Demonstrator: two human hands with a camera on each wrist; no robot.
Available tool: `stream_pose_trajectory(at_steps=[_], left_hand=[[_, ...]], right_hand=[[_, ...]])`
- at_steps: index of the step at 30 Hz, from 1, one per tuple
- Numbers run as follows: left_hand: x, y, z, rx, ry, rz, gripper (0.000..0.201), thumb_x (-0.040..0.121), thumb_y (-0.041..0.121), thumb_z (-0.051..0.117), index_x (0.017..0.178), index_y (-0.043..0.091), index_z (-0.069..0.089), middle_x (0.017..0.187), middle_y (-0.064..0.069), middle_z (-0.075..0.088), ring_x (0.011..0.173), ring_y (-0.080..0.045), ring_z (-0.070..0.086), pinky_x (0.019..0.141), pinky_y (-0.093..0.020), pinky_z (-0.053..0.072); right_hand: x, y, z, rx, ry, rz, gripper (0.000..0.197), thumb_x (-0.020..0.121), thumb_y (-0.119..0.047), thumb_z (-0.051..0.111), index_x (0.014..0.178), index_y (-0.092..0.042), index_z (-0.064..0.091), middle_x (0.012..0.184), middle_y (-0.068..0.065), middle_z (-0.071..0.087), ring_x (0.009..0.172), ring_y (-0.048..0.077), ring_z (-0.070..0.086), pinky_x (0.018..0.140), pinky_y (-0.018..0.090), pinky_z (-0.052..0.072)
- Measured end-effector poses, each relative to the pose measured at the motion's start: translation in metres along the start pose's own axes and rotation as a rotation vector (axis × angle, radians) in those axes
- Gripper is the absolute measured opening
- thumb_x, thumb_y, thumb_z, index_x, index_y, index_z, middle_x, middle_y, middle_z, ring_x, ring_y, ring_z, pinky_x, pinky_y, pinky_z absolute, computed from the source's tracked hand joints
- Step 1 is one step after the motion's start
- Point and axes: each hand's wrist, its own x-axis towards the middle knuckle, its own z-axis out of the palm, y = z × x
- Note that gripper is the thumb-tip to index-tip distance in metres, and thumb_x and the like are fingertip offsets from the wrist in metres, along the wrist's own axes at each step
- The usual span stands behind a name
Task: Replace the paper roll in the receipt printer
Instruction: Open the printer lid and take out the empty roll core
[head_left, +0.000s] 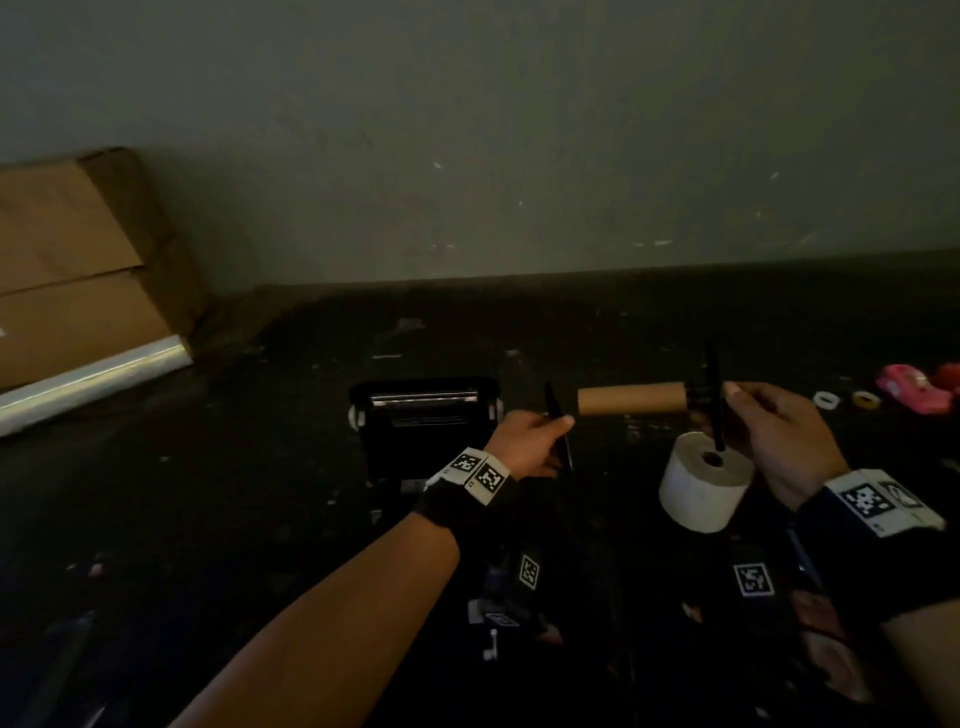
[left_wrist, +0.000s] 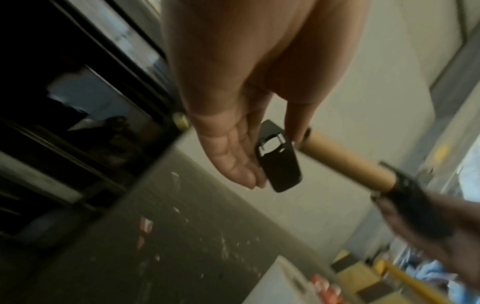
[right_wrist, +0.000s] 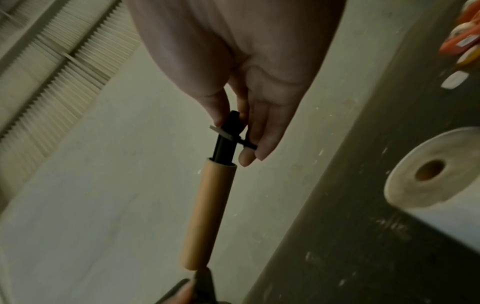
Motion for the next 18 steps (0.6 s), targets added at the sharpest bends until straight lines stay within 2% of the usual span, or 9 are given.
stream_pose_trajectory(at_steps=[2,4,5,8,10,12,13,16,18], left_hand=[[0.015,-0.005,0.023,0.098,0.065,-0.044,0.035,0.089,0.034,0.057,0.109,0.006,0.062,0.089,-0.006,0.062,0.076,-0.02,0.065,0.078,-0.038,0.058],[0.027,-0.014,0.041,0.299,0.107,-0.097,0.044,0.086,0.042,0.059,0.106,0.003,0.064,0.096,-0.012,0.067,0.09,-0.029,0.068,0.086,-0.041,0.057],[0.032,-0.02,0.047,0.437,0.114,-0.121,0.049,0.084,0.045,0.058,0.107,0.003,0.064,0.106,-0.015,0.067,0.1,-0.031,0.066,0.09,-0.04,0.055],[0.044,-0.042,0.065,0.72,0.082,-0.182,0.053,0.087,0.042,0.056,0.122,0.002,0.055,0.127,-0.017,0.058,0.117,-0.032,0.057,0.095,-0.034,0.048],[0.05,-0.056,0.074,0.811,0.06,-0.233,0.054,0.088,0.04,0.057,0.127,0.004,0.049,0.131,-0.014,0.055,0.119,-0.031,0.055,0.094,-0.033,0.047],[0.054,-0.069,0.08,0.856,0.055,-0.281,0.057,0.087,0.041,0.056,0.13,0.006,0.046,0.135,-0.014,0.052,0.122,-0.032,0.053,0.1,-0.036,0.046],[0.057,-0.076,0.084,0.869,0.055,-0.293,0.055,0.088,0.039,0.055,0.131,0.006,0.046,0.136,-0.015,0.051,0.123,-0.032,0.052,0.102,-0.038,0.045],[0.058,-0.09,0.094,0.941,0.103,-0.357,0.05,0.091,0.034,0.055,0.131,0.005,0.047,0.139,-0.015,0.048,0.127,-0.029,0.049,0.104,-0.036,0.041],[0.057,-0.099,0.097,0.981,0.121,-0.387,0.052,0.089,0.03,0.059,0.133,0.005,0.046,0.139,-0.015,0.048,0.126,-0.029,0.05,0.103,-0.037,0.043]], right_hand=[[0.013,0.008,-0.013,0.008,-0.013,0.049,0.023,0.093,-0.025,0.048,0.1,-0.01,0.064,0.094,0.015,0.07,0.092,0.026,0.067,0.09,0.043,0.05],[0.023,0.016,-0.021,0.013,-0.032,0.09,0.02,0.093,-0.026,0.048,0.093,-0.013,0.064,0.095,0.016,0.071,0.092,0.026,0.067,0.091,0.044,0.05],[0.026,0.018,-0.023,0.009,-0.046,0.101,0.02,0.093,-0.025,0.048,0.092,-0.014,0.064,0.094,0.015,0.071,0.091,0.025,0.067,0.091,0.043,0.05],[0.035,0.03,-0.026,-0.019,-0.088,0.131,0.019,0.092,-0.027,0.049,0.095,-0.015,0.064,0.098,0.013,0.07,0.094,0.024,0.067,0.093,0.043,0.05],[0.036,0.034,-0.027,-0.022,-0.127,0.162,0.024,0.093,-0.024,0.048,0.105,-0.01,0.063,0.099,0.013,0.07,0.092,0.022,0.067,0.086,0.037,0.052],[0.038,0.041,-0.027,-0.03,-0.157,0.191,0.026,0.094,-0.022,0.047,0.108,-0.006,0.061,0.098,0.014,0.07,0.087,0.019,0.067,0.075,0.03,0.052],[0.037,0.043,-0.026,-0.031,-0.171,0.212,0.025,0.094,-0.021,0.047,0.108,-0.006,0.061,0.098,0.015,0.07,0.086,0.019,0.067,0.073,0.03,0.052],[0.037,0.049,-0.026,-0.03,-0.199,0.241,0.023,0.094,-0.019,0.046,0.107,-0.006,0.06,0.104,0.019,0.068,0.093,0.025,0.068,0.09,0.041,0.053],[0.037,0.053,-0.027,-0.044,-0.209,0.255,0.024,0.094,-0.018,0.046,0.109,-0.005,0.06,0.107,0.019,0.067,0.095,0.026,0.068,0.095,0.043,0.05]])
